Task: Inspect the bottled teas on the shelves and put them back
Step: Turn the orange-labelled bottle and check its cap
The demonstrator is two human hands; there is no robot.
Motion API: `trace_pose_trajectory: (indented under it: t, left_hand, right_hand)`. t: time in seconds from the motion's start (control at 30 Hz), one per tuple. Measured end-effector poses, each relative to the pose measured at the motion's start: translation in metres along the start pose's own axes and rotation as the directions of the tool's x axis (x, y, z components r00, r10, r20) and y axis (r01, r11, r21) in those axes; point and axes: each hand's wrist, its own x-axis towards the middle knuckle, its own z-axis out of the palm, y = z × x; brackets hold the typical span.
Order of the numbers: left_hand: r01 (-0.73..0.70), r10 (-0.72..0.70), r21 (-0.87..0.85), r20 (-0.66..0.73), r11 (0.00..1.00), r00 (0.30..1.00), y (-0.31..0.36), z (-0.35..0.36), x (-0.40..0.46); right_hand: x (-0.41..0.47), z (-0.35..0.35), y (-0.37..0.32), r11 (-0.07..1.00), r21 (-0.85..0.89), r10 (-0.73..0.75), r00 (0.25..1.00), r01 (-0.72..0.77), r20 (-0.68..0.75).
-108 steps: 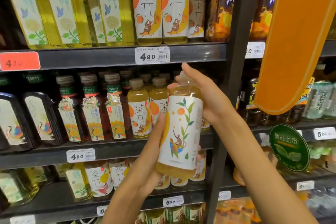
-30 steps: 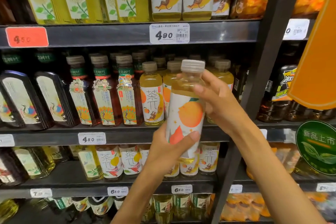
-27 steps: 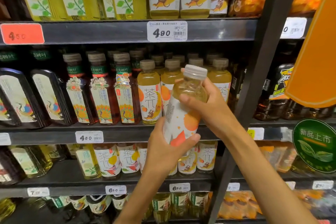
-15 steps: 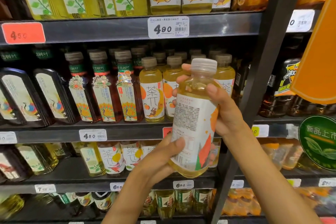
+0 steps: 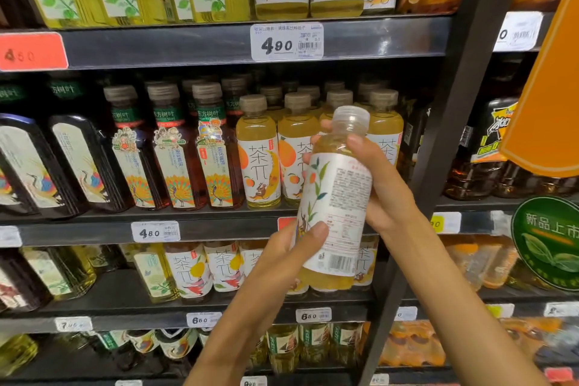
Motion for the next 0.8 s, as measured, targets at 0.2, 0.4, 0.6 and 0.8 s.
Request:
trace_pose_trajectory:
  t: [0.2,0.4,0.6,0.8]
  left_hand:
    - [0.095,-0.085,-0.160,0.066,0.983,0.994,-0.009,0.003,-0.006]
    - [-0.183,0.236,0.180,-0.340,0.966,0.910,0.000,0.022,0.008]
    - [-0.062,0.052,-0.103,-0.093,0.993,0.994,-0.004,0.013,-0.001]
    - [0.031,-0.023,-0.147,0.055,0.989,0.998,0.010,0.007,-0.007]
  right_hand:
    - [0.000,0.007,-0.003,1.000,-0.006,0.018,0.995,-0.017,0.098]
    - [-0.002,0.008,-0.010,0.917,-0.393,0.040,0.996,-0.069,-0.081]
    - [-0.001,0.010,-0.009,0.987,-0.132,0.081,0.991,-0.095,-0.105]
    - [0.001,0.009,-0.005,0.989,0.145,0.011,0.995,-0.025,0.098]
